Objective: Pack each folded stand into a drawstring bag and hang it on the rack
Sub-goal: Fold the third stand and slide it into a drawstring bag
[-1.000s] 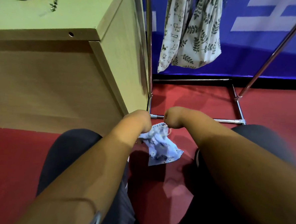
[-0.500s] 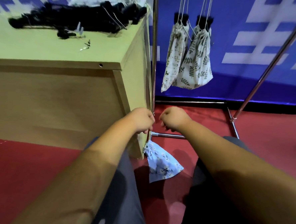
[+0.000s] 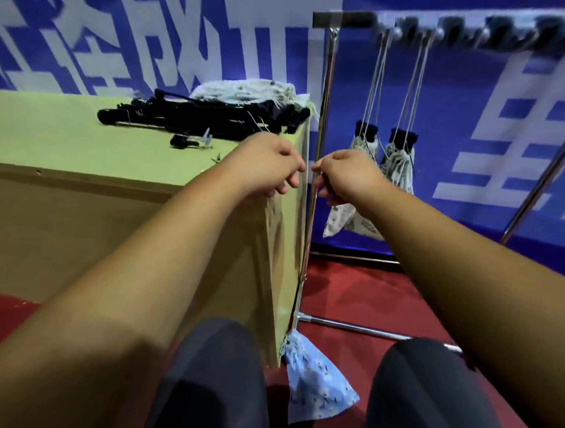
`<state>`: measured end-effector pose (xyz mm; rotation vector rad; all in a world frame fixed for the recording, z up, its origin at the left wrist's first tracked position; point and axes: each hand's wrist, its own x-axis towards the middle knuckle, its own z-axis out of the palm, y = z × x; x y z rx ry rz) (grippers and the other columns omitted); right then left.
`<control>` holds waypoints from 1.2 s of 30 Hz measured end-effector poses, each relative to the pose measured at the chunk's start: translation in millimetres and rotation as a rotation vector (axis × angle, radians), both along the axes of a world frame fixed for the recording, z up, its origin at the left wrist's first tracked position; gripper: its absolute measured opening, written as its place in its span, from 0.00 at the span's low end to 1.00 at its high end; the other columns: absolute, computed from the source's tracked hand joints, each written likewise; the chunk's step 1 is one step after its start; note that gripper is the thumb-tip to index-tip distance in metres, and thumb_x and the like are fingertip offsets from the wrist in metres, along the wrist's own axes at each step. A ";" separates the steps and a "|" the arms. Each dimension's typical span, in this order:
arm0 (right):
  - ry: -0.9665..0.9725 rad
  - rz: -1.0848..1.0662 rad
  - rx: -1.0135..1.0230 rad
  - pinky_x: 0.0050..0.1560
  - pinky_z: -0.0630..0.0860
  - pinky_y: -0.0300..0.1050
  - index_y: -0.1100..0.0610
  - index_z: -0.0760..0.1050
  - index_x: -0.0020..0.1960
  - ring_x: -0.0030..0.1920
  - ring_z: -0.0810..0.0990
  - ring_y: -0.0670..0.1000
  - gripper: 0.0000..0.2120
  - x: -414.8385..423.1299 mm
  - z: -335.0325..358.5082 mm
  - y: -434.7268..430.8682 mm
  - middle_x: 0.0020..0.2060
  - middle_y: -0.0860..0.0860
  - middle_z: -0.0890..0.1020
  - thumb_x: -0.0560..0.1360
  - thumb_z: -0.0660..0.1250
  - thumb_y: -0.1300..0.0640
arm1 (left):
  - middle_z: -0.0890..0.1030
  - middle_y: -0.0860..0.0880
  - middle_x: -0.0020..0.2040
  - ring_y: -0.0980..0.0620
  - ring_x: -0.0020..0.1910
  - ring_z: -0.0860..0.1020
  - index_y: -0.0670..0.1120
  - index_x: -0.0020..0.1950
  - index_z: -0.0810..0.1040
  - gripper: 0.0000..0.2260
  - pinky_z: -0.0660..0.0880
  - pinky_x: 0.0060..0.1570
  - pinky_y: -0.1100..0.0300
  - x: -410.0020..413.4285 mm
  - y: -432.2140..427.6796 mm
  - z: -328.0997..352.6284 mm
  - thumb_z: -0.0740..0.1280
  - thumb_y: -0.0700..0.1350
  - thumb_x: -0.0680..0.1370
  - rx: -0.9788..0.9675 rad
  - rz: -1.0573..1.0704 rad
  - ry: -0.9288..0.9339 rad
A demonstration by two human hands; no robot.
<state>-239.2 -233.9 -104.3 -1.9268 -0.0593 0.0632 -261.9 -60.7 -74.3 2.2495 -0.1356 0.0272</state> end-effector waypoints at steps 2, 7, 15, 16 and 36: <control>-0.014 0.012 0.000 0.38 0.77 0.47 0.60 0.81 0.58 0.33 0.79 0.51 0.13 7.0 12.3 5.0 0.39 0.54 0.84 0.85 0.58 0.60 | 0.86 0.48 0.38 0.52 0.30 0.79 0.45 0.51 0.85 0.10 0.77 0.32 0.59 10.1 16.7 11.3 0.63 0.42 0.83 -0.015 0.064 -0.039; -0.049 0.049 -0.030 0.41 0.79 0.50 0.59 0.81 0.57 0.36 0.81 0.52 0.12 40.1 29.2 25.5 0.41 0.55 0.84 0.87 0.58 0.59 | 0.87 0.51 0.39 0.51 0.36 0.79 0.50 0.49 0.86 0.10 0.77 0.37 0.57 44.0 74.0 15.5 0.65 0.45 0.82 -0.052 0.289 -0.153; -0.238 0.008 -0.111 0.39 0.81 0.48 0.53 0.83 0.54 0.37 0.82 0.49 0.12 91.8 29.8 80.8 0.44 0.51 0.87 0.85 0.60 0.57 | 0.84 0.55 0.45 0.52 0.43 0.82 0.52 0.54 0.83 0.09 0.77 0.39 0.60 93.8 140.9 -23.9 0.64 0.43 0.81 -0.092 0.585 -0.272; -0.288 0.005 -0.129 0.37 0.80 0.46 0.52 0.83 0.55 0.37 0.81 0.48 0.12 96.7 27.8 89.6 0.44 0.50 0.87 0.84 0.60 0.56 | 0.83 0.54 0.47 0.52 0.42 0.81 0.51 0.55 0.83 0.09 0.74 0.37 0.61 98.9 147.5 -30.4 0.63 0.43 0.81 -0.103 0.607 -0.264; -0.491 -0.010 -0.924 0.59 0.68 0.60 0.53 0.71 0.60 0.56 0.76 0.61 0.15 157.5 39.2 174.7 0.51 0.54 0.80 0.80 0.67 0.45 | 0.82 0.52 0.50 0.50 0.45 0.81 0.52 0.58 0.78 0.10 0.82 0.50 0.50 119.5 165.4 -43.2 0.68 0.48 0.77 -0.046 0.591 -0.197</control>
